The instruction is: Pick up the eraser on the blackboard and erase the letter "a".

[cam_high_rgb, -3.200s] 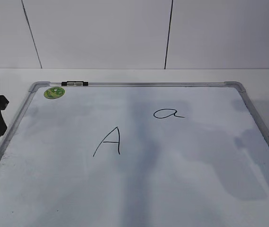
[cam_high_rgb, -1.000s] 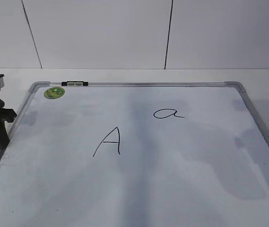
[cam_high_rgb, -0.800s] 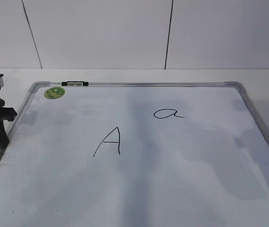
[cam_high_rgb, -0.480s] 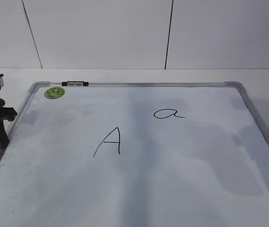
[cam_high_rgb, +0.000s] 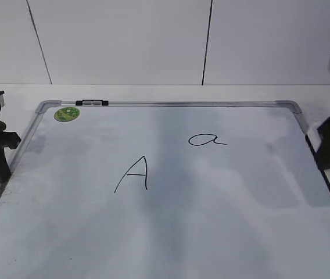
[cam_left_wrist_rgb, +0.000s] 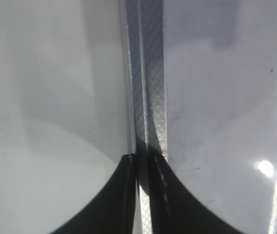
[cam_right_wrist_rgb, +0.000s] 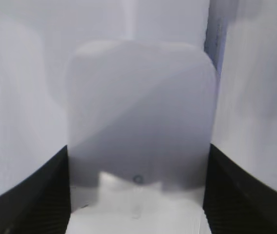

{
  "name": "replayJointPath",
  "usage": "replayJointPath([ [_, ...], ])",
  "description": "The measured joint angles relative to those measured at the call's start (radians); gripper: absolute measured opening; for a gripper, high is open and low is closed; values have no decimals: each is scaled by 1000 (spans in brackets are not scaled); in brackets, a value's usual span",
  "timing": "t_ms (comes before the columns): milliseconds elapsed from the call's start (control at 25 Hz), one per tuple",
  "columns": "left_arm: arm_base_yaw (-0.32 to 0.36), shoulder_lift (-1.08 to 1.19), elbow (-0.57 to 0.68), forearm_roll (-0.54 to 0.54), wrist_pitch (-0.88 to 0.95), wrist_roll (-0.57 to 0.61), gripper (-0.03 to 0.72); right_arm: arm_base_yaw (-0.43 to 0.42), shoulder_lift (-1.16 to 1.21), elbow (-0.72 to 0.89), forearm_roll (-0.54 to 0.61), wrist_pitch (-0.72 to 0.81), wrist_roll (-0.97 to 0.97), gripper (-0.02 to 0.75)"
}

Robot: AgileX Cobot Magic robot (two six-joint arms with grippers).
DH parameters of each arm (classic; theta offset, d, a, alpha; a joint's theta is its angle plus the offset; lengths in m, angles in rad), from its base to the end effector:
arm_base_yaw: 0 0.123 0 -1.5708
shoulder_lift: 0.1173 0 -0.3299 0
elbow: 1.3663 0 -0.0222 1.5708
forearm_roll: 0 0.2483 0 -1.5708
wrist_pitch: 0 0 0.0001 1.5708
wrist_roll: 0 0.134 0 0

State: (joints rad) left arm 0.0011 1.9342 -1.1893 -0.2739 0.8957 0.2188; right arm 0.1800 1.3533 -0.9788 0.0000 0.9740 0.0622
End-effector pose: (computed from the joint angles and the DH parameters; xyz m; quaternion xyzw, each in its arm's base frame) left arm 0.3673 -0.0279 0.1504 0.0237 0.9939 -0.1057 0.0203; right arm 0.2481 0.0451 0.2745 -0.0582 0.9863 0.0186 0.1530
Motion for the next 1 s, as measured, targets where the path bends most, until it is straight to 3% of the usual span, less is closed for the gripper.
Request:
replayJointPath([
  [360, 0, 0, 0, -2, 0, 0, 47, 145, 337, -305, -8, 16, -2, 569],
  [680, 0, 0, 0, -2, 1, 0, 50, 152, 645, -644, -25, 139, -2, 569],
  [1000, 0, 0, 0, -2, 2, 0, 53, 152, 808, -818, -25, 194, -2, 569],
])
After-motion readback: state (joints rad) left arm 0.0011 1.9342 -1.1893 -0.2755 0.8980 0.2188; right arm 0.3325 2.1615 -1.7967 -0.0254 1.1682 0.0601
